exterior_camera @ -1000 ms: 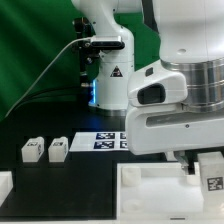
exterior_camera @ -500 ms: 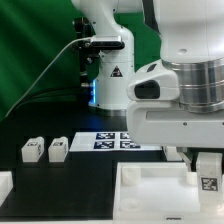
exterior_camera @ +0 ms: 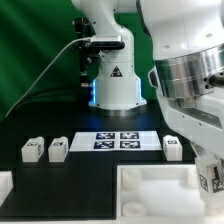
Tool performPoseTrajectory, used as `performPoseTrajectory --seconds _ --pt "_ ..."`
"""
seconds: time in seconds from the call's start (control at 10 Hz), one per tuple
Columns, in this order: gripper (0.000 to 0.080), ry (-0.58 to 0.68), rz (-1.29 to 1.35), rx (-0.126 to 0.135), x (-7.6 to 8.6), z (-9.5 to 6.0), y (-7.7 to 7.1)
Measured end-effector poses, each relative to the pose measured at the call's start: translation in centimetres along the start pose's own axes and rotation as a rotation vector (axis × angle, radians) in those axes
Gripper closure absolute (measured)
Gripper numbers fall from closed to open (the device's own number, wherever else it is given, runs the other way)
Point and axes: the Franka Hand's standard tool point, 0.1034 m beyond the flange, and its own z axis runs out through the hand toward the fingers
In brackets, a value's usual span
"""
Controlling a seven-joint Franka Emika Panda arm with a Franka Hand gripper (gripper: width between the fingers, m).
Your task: Assemble one leg
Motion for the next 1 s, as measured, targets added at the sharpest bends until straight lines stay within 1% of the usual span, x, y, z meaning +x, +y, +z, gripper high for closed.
performPoseTrajectory --seconds 0.3,0.4,0.5,0.6,0.7,0.8,0.9,1.0 --pt "0.0508 -0.001 0.217 0.001 0.01 0.02 -0.01" --pt "0.0508 -0.001 0.212 0.001 0.0 0.03 0.0" --pt "0.0397 0.0 0.181 0.0 0.0 0.05 0.01" --pt "0.0262 0.0 0.132 -0.001 -0.07 0.1 0.03" --pt "0.0262 0.007 0.043 -0.007 -0.48 0.29 0.11" --pt "0.017 0.029 -0.13 -0.019 -0.74 0.28 0.04" --pt "0.0155 0.047 -0.319 -0.036 -0.7 0.07 -0.07" --pt "0.0155 0.047 -0.431 -0.038 -0.6 0.09 -0.08"
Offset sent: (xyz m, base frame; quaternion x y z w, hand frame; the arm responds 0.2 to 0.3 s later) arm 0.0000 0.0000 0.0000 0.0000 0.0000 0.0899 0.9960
